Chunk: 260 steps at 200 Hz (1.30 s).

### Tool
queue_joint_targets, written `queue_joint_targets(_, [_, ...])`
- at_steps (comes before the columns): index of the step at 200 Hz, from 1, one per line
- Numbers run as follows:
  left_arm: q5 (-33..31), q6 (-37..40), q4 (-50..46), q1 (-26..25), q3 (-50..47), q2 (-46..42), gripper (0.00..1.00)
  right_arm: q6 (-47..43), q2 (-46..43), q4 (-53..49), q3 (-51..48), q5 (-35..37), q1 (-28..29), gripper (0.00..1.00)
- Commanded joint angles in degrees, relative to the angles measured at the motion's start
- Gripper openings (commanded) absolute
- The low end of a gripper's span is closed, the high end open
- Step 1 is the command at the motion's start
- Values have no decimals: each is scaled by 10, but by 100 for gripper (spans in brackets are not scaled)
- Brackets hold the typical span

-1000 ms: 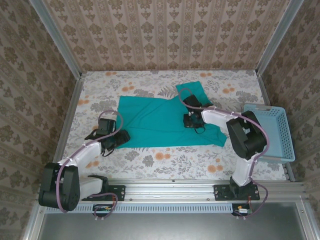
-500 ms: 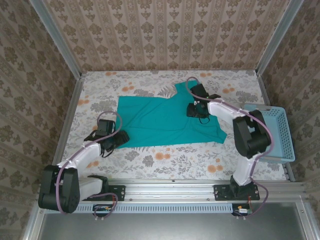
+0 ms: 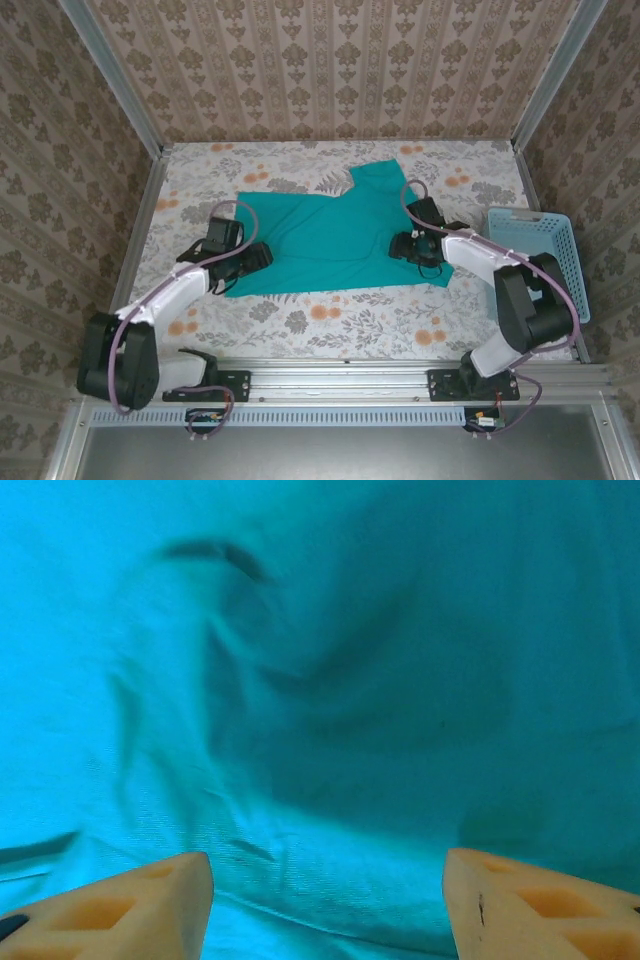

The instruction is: Fold the inside-out t-shirt

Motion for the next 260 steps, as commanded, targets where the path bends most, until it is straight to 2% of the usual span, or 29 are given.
queue_joint_targets(1, [22,4,18,18,11,48,80,62,27,44,-20,-20,-19,65])
queue_joint_targets(20, [35,-8,36,43,-10,68,81,91,18,85,-52,-53,-46,72])
queue_joint_targets(49, [49,-17,52,69,-49,59,82,109,-9,43,-57,8,-53,76])
queue_joint_targets(97, [28,-22,30,85,-97,-16,83,128,-86,37,-111,44,-84,79])
queue_joint_targets(113, [26,-20,14,92,-93,-45,83,114,-108,17,-107,70,-86,79])
queue_joint_targets(125, [27,-16,-7,93,-75,-65,83,98,-146,5,-97,62,-86,79])
queue_joint_targets(140, [40,-16,-33,87,-44,-91,83,78,-176,-8,-69,28,-70,78])
queue_joint_targets(162, [2,-13,-61,38,10,-121,86,61,-200,-43,-11,81,7,79])
queue_joint_targets(180, [-20,-12,-53,1,42,-105,88,67,-178,-39,19,74,35,79])
queue_joint_targets(232, [10,-34,11,-36,98,55,88,82,1,-51,129,60,91,82])
queue_joint_targets(260, [18,-42,40,-47,101,123,88,98,69,-38,145,58,102,81])
